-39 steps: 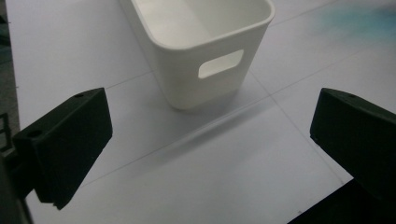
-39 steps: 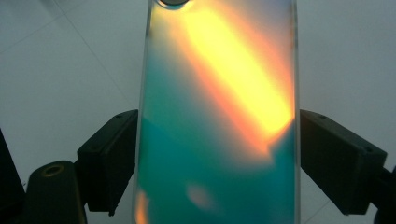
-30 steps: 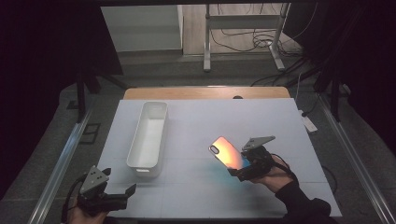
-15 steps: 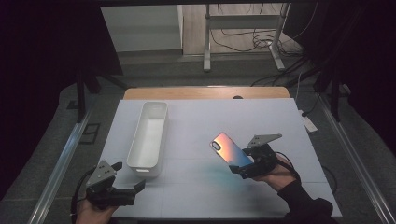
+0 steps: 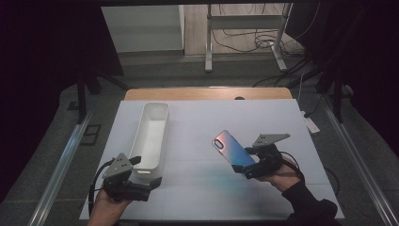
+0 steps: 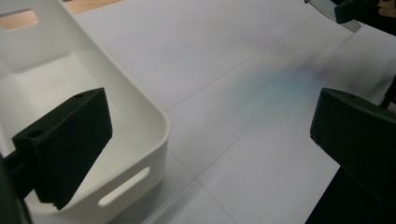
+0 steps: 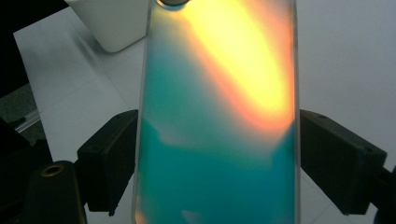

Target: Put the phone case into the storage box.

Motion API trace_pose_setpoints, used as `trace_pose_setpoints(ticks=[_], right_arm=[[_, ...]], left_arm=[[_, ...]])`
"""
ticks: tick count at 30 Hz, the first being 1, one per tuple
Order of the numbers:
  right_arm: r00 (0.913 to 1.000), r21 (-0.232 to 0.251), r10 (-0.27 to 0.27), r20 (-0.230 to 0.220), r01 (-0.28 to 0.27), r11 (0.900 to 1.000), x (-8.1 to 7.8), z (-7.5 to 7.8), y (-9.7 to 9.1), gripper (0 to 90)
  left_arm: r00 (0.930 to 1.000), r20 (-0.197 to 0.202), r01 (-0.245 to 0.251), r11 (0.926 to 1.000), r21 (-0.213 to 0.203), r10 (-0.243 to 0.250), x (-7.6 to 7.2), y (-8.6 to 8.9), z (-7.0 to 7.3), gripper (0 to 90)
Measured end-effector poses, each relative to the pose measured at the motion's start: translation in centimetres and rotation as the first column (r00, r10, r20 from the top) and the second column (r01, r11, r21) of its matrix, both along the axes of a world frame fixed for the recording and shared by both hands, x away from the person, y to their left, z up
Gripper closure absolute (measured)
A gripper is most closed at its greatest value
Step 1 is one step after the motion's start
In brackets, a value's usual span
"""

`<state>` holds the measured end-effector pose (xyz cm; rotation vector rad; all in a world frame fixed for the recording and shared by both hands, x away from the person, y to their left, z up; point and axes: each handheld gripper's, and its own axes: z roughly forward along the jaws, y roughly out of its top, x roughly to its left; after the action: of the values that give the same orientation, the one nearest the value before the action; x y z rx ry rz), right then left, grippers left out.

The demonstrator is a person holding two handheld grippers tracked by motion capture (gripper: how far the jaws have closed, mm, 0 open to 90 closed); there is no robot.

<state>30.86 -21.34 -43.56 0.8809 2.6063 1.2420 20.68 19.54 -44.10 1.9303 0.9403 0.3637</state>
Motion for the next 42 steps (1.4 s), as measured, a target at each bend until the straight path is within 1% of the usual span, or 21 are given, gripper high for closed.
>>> trace_pose_setpoints(ticks=[1, 2, 5, 7, 9, 10, 16, 17, 19, 20, 24, 26, 27, 28, 33, 39, 42], right_arm=[[1.0, 0.009, 0.004, 0.004, -0.004, 0.9999, 0.0, 0.1, 0.0, 16.9], [1.0, 0.009, 0.004, 0.004, -0.004, 0.9999, 0.0, 0.1, 0.0, 16.9], [0.9999, 0.022, 0.014, 0.009, -0.014, 0.9997, 0.0, 0.2, -0.1, 16.9], [0.9998, 0.025, 0.018, 0.011, -0.018, 0.9995, -0.1, 0.3, -0.1, 16.9], [0.9998, 0.034, 0.018, 0.01, -0.018, 0.9993, -0.1, 0.4, -0.1, 16.9], [0.9998, 0.034, 0.018, 0.01, -0.018, 0.9993, -0.1, 0.4, -0.1, 16.9], [0.9995, 0.063, 0.029, 0.013, -0.03, 0.9976, -0.1, 0.7, -0.2, 16.9], [0.9995, 0.066, 0.03, 0.012, -0.031, 0.9973, -0.2, 0.7, -0.2, 16.9], [0.9992, 0.075, 0.036, 0.015, -0.037, 0.9965, -0.2, 0.8, -0.2, 16.9], [0.9991, 0.082, 0.038, 0.016, -0.04, 0.9958, -0.2, 0.8, -0.2, 16.9], [0.9987, 0.097, 0.045, 0.022, -0.047, 0.9942, -0.2, 0.9, -0.2, 16.9], [0.9985, 0.1, 0.049, 0.022, -0.051, 0.9937, -0.3, 1.0, -0.2, 16.9], [0.9985, 0.1, 0.049, 0.022, -0.051, 0.9937, -0.3, 1.0, -0.2, 16.9], [0.9984, 0.104, 0.051, 0.023, -0.053, 0.9931, -0.3, 1.0, -0.2, 16.9], [0.9979, 0.119, 0.055, 0.035, -0.058, 0.9912, -0.4, 1.0, -0.1, 16.9], [0.9972, 0.134, 0.062, 0.041, -0.067, 0.9888, -0.5, 1.2, 0.0, 16.9], [0.9969, 0.14, 0.066, 0.043, -0.071, 0.9876, -0.5, 1.2, 0.0, 16.9]], left_arm=[[0.9999, -0.001, 0.013, 0.9999, -0.002, -0.013, 0.2, -0.3, 0.0, 0.0], [0.9999, -0.001, 0.013, 0.9999, -0.002, -0.013, 0.2, -0.3, 0.0, 0.0], [0.9993, 0.003, 0.037, 0.9993, -0.007, -0.037, 0.5, -0.8, 0.1, 0.0], [0.9987, 0.005, 0.051, 0.9986, -0.017, -0.051, 0.7, -1.1, 0.1, 0.0], [0.9974, 0.006, 0.072, 0.9968, -0.036, -0.071, 1.1, -1.5, 0.2, 0.0], [0.9974, 0.006, 0.072, 0.9968, -0.036, -0.071, 1.1, -1.5, 0.2, 0.0], [0.9931, 0.014, 0.117, 0.9913, -0.06, -0.116, 2.0, -2.7, 0.4, 0.0], [0.9931, 0.014, 0.117, 0.9913, -0.06, -0.116, 2.0, -2.7, 0.4, 0.0], [0.99, 0.019, 0.141, 0.9871, -0.076, -0.14, 2.5, -3.2, 0.5, 0.0], [0.9892, 0.019, 0.147, 0.9859, -0.081, -0.146, 2.6, -3.3, 0.5, 0.0], [0.9836, 0.02, 0.18, 0.9766, -0.117, -0.179, 3.2, -3.6, 0.5, 0.0], [0.9816, 0.022, 0.191, 0.9733, -0.127, -0.19, 3.5, -3.8, 0.5, 0.0], [0.9816, 0.022, 0.191, 0.9733, -0.127, -0.19, 3.5, -3.8, 0.5, 0.0], [0.9803, 0.024, 0.197, 0.9707, -0.137, -0.196, 3.7, -3.9, 0.5, 0.0], [0.9771, 0.025, 0.212, 0.9641, -0.159, -0.211, 4.2, -4.3, 0.7, 0.0], [0.9713, 0.03, 0.238, 0.9557, -0.174, -0.236, 4.8, -5.1, 0.8, 0.0], [0.9667, 0.035, 0.256, 0.9523, -0.167, -0.253, 5.0, -5.6, 0.9, 0.0]])
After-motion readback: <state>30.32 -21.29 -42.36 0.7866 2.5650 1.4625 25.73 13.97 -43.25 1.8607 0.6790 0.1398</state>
